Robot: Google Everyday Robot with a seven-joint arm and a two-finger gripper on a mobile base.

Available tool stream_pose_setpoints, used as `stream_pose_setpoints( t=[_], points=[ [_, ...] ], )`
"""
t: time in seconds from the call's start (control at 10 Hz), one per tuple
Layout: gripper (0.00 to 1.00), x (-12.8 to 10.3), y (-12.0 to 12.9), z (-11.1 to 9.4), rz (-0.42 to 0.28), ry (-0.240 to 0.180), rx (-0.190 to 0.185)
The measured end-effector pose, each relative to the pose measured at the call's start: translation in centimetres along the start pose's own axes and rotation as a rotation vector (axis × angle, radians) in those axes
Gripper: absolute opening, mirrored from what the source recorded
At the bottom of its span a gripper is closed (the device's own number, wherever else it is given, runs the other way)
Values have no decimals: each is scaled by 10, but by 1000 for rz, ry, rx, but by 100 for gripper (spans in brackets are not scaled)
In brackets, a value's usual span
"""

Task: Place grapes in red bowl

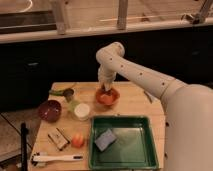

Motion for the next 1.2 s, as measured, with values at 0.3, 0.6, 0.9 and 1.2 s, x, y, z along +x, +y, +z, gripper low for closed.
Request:
stream_pose_setpoints(
  t=[0.3,0.6,0.9,1.2],
  points=[
    [80,-2,2,-2,2,1,3],
    [80,-3,2,-4,-6,9,28],
    [80,-2,2,-6,-14,18,48],
    [80,-3,0,-6,-16,16,48]
  ],
)
